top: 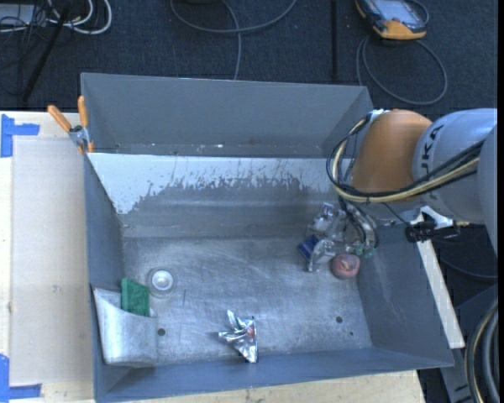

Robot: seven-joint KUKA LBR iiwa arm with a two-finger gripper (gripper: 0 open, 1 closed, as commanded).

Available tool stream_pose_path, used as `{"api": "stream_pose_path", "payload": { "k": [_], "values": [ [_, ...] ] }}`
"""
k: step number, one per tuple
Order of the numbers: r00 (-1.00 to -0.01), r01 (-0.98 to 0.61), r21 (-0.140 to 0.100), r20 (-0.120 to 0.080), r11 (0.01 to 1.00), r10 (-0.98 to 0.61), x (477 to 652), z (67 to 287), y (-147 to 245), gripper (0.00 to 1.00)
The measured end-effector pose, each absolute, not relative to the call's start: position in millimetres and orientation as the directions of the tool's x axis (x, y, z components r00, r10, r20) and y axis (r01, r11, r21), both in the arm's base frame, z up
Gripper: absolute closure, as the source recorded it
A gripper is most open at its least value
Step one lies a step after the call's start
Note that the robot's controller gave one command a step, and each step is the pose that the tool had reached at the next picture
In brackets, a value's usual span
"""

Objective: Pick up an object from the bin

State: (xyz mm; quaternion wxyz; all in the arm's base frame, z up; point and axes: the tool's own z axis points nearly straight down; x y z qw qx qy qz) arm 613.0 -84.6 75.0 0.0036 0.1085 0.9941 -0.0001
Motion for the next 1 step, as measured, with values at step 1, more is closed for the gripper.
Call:
{"api": "stream_pose_path", "payload": {
  "k": [1],
  "values": [
    [-0.978, -0.210, -0.001, -0.005, 0.978, -0.210, 594.6, 189.5, -99.9, 1.00]
  ]
}}
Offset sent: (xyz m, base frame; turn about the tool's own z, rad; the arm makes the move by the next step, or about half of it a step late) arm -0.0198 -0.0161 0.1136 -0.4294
